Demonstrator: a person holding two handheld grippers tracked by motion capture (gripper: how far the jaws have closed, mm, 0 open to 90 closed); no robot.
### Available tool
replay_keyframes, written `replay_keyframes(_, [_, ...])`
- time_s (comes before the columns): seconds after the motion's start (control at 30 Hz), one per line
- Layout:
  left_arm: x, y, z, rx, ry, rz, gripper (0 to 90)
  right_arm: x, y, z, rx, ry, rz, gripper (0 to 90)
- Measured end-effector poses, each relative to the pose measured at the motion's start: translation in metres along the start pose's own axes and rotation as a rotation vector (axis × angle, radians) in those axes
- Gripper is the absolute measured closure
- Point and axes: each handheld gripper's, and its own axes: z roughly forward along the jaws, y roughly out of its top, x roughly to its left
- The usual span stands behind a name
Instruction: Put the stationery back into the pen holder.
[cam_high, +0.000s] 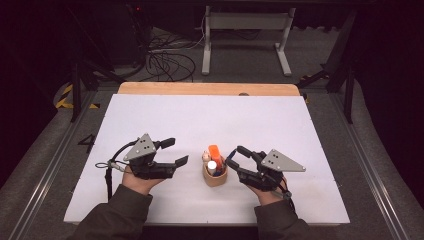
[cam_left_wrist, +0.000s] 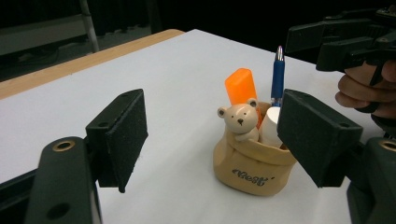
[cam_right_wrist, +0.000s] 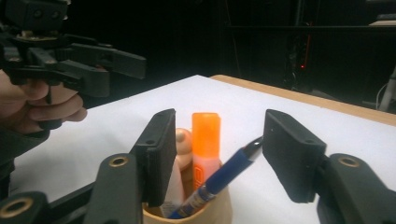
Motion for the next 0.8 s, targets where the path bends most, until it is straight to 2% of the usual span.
replay_keyframes(0.27, [0.008,-0.009,-0.017,-0.002,0.018,-0.016,22.0,-0.011,0.001,-0.010,-0.008,-0.036,0.019,39.3])
replay_keyframes(0.53, [0.016,-0.016,-0.036,-0.008,0.043,-0.001,20.7,-0.023,0.000,-0.020,-0.002,-0.078,0.028,36.7])
replay_keyframes(0.8, [0.019,-0.021,-0.043,-0.013,0.057,-0.001,19.9,-0.033,0.000,-0.029,0.000,-0.100,0.046,32.9])
